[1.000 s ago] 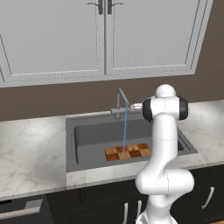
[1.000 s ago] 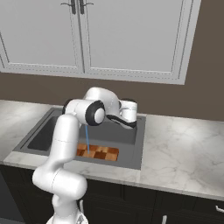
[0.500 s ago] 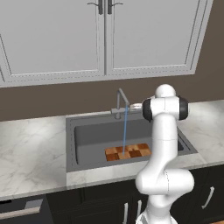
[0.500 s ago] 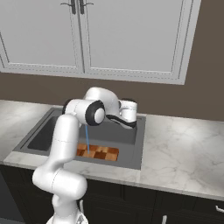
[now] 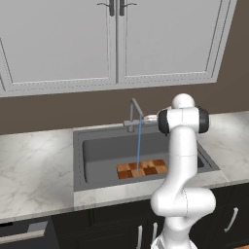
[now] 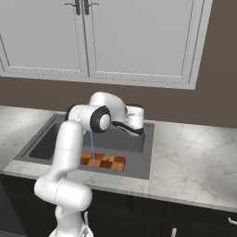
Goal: Turn on the sink faucet with hot water and rinse the cutting board for ten seconds, then turn off the faucet. Push the cutting board to reach the water if necessary.
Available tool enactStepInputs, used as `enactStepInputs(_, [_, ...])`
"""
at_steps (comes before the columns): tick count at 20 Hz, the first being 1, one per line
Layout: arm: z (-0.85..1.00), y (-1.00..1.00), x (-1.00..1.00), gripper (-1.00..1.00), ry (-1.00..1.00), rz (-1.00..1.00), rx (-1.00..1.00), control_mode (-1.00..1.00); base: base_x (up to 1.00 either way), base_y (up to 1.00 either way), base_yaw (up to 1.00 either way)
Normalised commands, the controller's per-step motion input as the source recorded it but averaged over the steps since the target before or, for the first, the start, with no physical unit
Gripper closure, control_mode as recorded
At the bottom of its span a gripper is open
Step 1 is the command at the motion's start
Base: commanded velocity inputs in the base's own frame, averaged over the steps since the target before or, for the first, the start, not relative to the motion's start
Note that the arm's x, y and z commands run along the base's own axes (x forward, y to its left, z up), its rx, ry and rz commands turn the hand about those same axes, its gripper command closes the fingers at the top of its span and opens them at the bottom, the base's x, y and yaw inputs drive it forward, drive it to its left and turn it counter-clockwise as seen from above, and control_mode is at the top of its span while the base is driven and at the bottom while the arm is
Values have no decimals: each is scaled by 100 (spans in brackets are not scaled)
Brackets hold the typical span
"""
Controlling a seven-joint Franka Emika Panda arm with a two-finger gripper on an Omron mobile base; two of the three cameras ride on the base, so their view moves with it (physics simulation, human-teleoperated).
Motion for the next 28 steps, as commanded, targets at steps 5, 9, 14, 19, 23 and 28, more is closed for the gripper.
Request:
enactStepInputs(5, [0,47,6,-100,0,0,0,-100,0,0,0])
enactStepInputs(9, [0,47,10,-100,0,0,0,-100,0,0,0])
enactStepInputs(14, [0,49,13,-100,0,0,0,-100,0,0,0])
enactStepInputs(19, [0,53,15,-100,0,0,0,-100,0,0,0])
enactStepInputs(23, [0,57,12,-100,0,0,0,-100,0,0,0])
enactStepInputs(28, [0,66,8,-100,1,0,0,-100,0,0,0])
